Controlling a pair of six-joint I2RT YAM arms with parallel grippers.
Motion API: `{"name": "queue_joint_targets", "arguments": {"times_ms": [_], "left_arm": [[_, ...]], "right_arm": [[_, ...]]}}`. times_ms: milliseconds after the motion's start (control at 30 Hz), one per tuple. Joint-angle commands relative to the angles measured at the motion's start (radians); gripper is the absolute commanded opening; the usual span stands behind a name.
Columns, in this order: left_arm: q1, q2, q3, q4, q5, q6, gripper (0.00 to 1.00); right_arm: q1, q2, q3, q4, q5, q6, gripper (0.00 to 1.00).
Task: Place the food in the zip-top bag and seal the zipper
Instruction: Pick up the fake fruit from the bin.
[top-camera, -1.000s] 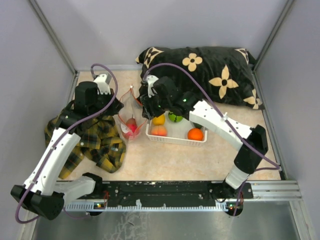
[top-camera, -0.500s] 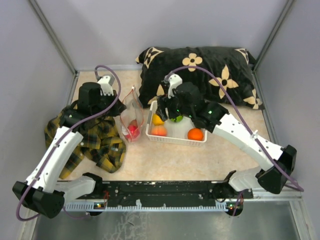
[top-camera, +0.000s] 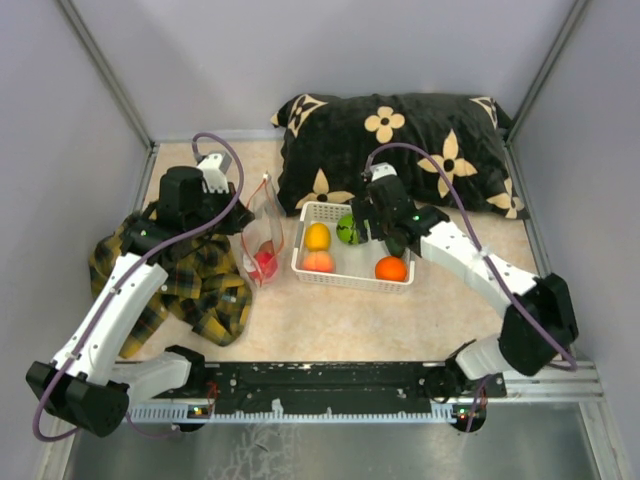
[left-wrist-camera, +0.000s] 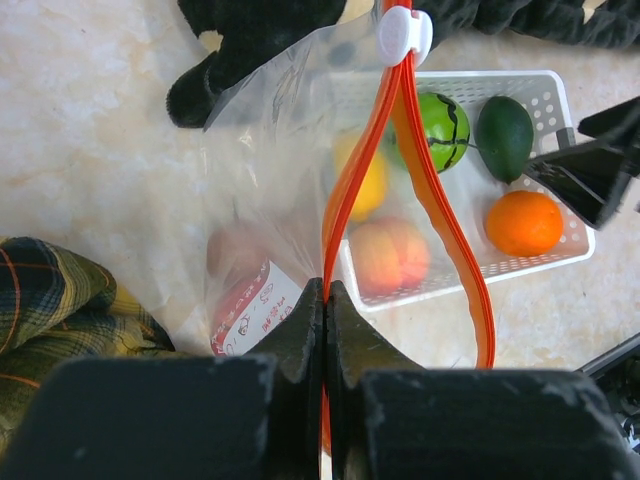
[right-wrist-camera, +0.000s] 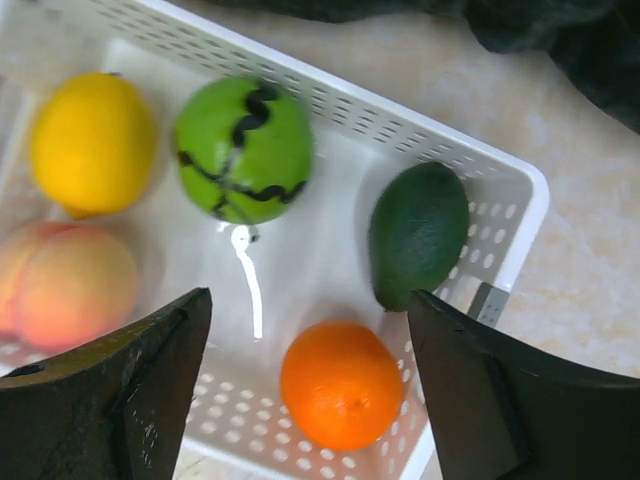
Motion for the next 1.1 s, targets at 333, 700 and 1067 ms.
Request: {"name": "queue_joint_targets", "arguments": {"times_ms": [333,700,1067], "left_arm": [[-0.017,-0.005,0.061,-0.031,-0.075,0.033,0.00],[-0.031,0.007,0.073,-0.037,-0.093,0.036,0.00],[-0.035,0.012,0.073,-0.038,-0.090,0.036,0.00]], "right_arm": [[-0.115,0.267,-0.014,0.143,0.203,0.026,0.79],[-0.124,0.411,-0.016,0.223,0.222,0.019,0.75],[-0.141,0.392,-0.004,0.166,0.134,0.012,0.69]]}}
